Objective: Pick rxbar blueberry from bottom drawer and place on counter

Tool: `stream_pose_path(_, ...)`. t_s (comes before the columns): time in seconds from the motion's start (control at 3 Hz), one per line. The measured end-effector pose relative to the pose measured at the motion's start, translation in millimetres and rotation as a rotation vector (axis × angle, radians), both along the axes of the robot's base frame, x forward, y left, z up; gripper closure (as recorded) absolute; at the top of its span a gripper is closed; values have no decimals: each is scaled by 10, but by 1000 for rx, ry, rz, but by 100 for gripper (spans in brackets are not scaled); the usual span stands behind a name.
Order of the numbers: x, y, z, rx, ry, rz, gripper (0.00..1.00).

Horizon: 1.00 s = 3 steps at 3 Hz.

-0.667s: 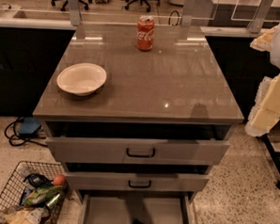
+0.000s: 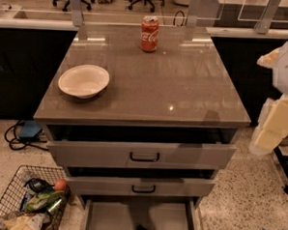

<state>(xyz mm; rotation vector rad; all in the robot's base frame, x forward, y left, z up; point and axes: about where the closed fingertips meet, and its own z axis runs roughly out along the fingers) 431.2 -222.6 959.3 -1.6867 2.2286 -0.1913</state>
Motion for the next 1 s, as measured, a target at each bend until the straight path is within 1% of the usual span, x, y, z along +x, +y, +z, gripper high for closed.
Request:
stream_pose_path(0.33,-66,-89,-379,-36,5,-16,0)
stream_pose_path(0.67,-138,-110,-857,-45,8,-6,0)
stream_pose_path(1.0,-181,-66,-1349,-30,21,0,0)
